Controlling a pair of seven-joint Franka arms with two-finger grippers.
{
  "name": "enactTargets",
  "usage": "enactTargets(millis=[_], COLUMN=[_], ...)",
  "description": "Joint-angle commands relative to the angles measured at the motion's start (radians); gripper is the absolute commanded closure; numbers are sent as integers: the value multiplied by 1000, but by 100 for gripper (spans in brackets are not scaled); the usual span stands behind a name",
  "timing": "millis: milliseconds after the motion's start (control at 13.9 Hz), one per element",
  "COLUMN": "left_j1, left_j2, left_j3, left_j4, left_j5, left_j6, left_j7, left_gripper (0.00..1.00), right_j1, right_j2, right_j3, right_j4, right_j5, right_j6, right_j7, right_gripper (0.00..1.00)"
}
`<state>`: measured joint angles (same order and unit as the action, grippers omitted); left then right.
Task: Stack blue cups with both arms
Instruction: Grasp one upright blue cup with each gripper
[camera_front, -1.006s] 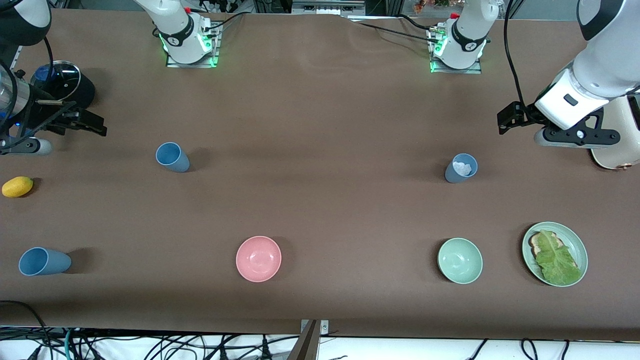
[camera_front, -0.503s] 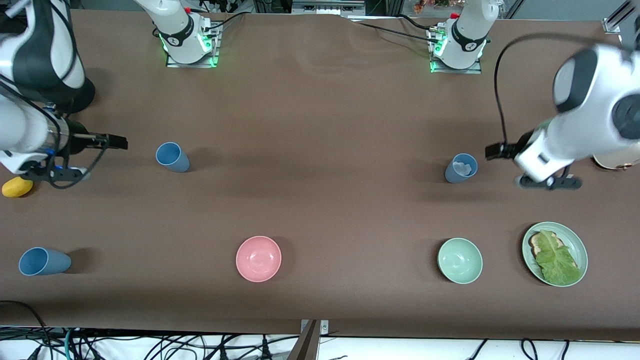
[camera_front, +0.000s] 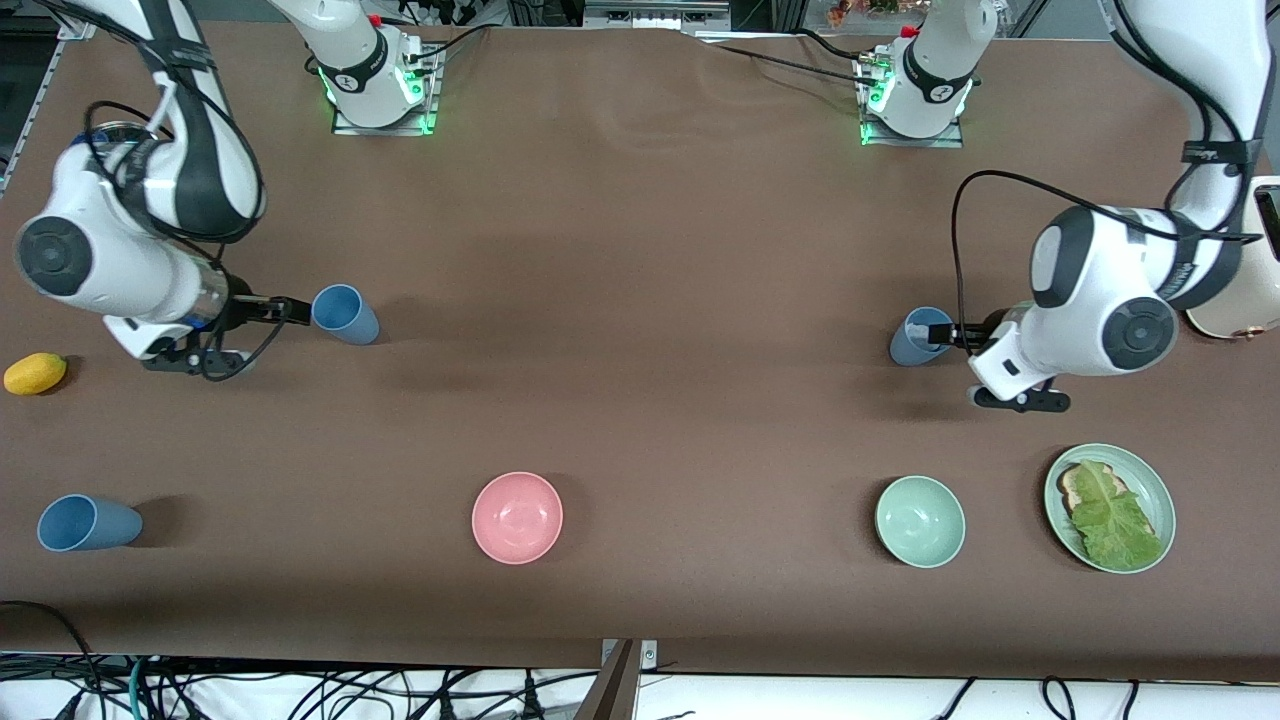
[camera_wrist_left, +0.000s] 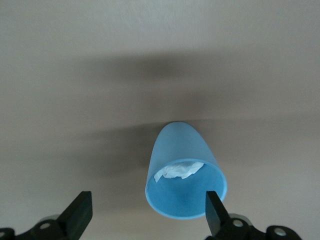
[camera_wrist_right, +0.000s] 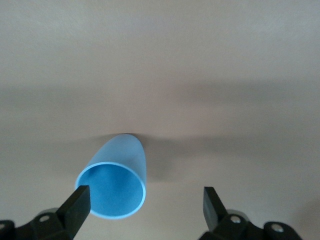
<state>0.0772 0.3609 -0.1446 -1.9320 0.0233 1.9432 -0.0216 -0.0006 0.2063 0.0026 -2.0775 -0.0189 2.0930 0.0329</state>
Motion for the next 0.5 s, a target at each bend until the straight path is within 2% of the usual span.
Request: enactTargets(millis=[0, 72, 287, 431], left_j1=[6, 7, 6, -13], left_j2=[-60, -63, -37, -2], left_j3=[-6, -6, -7, -7], left_j4=[-125, -136, -124, -107], left_j5=[26, 41, 35, 29], left_j6=[56, 57, 97, 115], left_j7=[40, 67, 80, 55], left_gripper=[2, 12, 100, 100], right_j1=[-9, -9, -7, -7], right_j2=[-64, -58, -38, -19], right_j3=[8, 8, 8, 8], right_j4=[-145, -168, -184, -185], right_j5=[-15, -15, -15, -13], right_j6=[129, 159, 194, 205], right_j7=[-11, -11, -10, -10], right_gripper=[0, 0, 0, 1])
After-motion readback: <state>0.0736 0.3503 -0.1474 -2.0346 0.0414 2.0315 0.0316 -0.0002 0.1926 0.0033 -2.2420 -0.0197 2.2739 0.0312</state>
